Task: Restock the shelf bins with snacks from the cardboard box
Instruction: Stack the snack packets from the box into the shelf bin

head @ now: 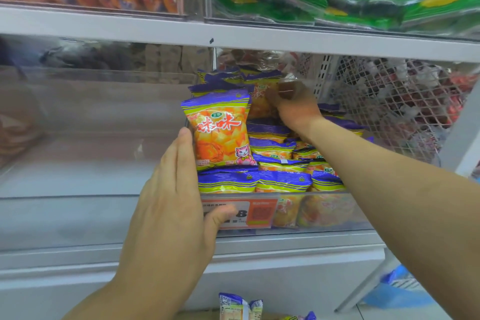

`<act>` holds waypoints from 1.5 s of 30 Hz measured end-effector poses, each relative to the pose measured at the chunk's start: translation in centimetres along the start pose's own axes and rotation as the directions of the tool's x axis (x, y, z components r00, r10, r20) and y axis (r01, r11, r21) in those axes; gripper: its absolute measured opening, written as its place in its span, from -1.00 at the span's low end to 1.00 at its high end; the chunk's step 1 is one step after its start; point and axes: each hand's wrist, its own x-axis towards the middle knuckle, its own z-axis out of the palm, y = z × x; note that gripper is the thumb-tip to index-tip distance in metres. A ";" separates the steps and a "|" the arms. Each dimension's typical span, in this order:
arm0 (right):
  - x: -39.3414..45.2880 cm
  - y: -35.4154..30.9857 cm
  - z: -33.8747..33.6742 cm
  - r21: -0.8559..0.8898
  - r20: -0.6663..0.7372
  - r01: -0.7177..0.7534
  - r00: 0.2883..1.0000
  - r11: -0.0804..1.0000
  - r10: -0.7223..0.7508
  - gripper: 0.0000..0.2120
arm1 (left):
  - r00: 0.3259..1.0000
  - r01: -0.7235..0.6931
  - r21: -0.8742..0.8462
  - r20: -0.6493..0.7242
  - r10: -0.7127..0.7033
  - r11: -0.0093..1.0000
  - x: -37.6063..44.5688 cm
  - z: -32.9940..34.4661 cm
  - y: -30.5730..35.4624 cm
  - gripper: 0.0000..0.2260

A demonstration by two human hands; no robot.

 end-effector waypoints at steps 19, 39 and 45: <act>-24.6 -6.8 -4.4 0.136 0.201 -0.009 0.979 0.991 -0.018 -0.69 | 0.994 -0.072 -0.147 0.076 0.084 0.986 -1.3 -7.9 2.2 -0.93; -41.2 6.8 6.3 -0.570 0.420 0.023 0.867 0.822 0.267 -0.51 | 0.416 0.345 0.553 0.635 -0.651 0.759 -27.3 -8.0 -8.8 -0.55; -42.8 7.7 6.1 -0.576 0.472 0.029 0.828 0.817 0.303 -0.40 | 0.257 0.423 0.612 0.626 -0.736 0.668 -27.9 -7.6 -9.2 -0.37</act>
